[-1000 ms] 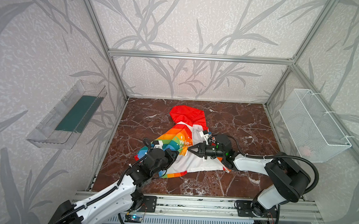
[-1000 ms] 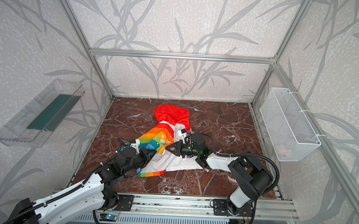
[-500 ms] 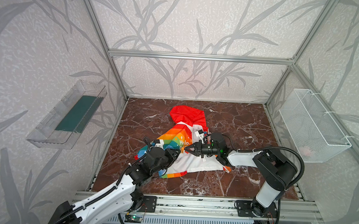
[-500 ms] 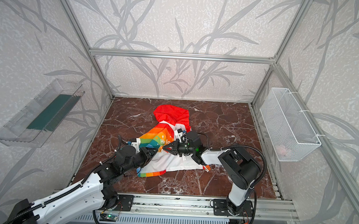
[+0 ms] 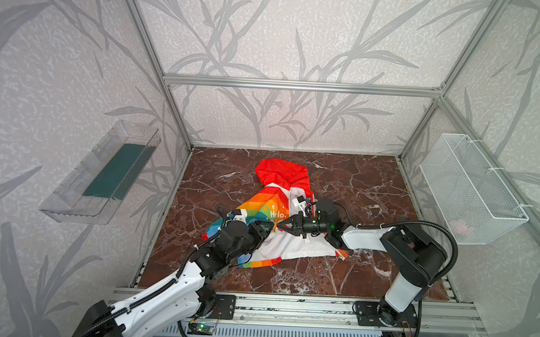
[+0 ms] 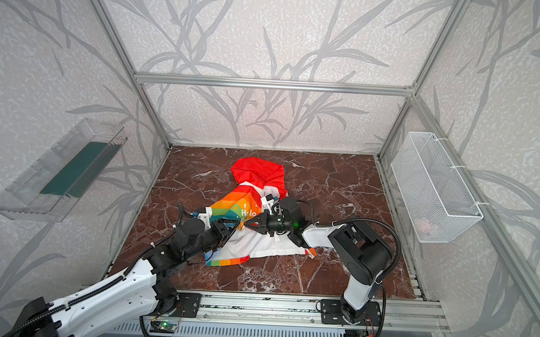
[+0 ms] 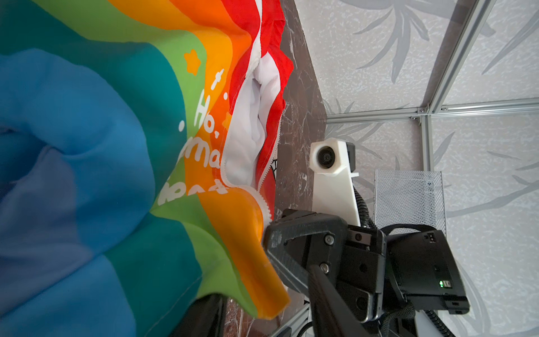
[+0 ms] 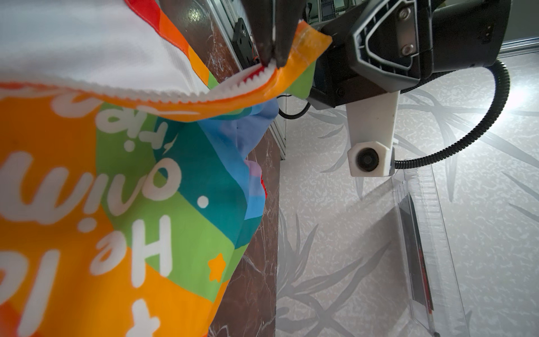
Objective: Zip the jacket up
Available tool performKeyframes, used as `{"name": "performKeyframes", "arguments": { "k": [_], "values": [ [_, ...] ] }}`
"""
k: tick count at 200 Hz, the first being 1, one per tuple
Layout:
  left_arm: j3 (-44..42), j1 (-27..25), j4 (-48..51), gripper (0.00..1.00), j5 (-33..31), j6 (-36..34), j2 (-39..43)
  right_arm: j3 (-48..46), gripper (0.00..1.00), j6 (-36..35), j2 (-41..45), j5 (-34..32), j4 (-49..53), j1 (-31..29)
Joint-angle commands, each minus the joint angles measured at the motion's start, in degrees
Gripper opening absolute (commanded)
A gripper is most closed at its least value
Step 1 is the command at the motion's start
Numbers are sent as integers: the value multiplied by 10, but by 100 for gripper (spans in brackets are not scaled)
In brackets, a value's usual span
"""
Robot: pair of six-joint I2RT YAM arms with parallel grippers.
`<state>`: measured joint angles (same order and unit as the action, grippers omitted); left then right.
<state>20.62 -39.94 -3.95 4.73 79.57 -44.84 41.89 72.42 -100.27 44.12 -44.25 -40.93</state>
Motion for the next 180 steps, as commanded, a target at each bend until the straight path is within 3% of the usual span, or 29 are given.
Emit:
{"name": "performKeyframes", "arguments": {
  "k": [1,49,73,92,120,136,153,159,169,180],
  "values": [
    [8,3,-12,50,4,4,-2,22,0,-17,-4,14,22,-3],
    [11,3,-6,50,12,0,-10,51,0,-47,-1,25,92,-6],
    [12,3,-3,46,12,-4,-12,59,0,-59,2,28,112,-8],
    [12,3,-2,36,13,-4,-14,65,0,-65,2,32,123,-8],
    [10,3,4,6,12,-7,-11,77,0,-85,11,36,151,-9],
    [7,3,8,0,9,-7,-6,88,0,-113,22,35,195,-9],
    [6,3,14,0,6,-8,-2,96,0,-133,42,32,233,-8],
    [6,2,15,0,5,-9,1,98,9,-137,47,30,244,-8],
    [6,3,16,0,1,-11,4,99,36,-146,56,26,269,-5],
    [9,3,22,0,-4,-13,9,99,50,-165,78,7,325,2]
  ]
}}
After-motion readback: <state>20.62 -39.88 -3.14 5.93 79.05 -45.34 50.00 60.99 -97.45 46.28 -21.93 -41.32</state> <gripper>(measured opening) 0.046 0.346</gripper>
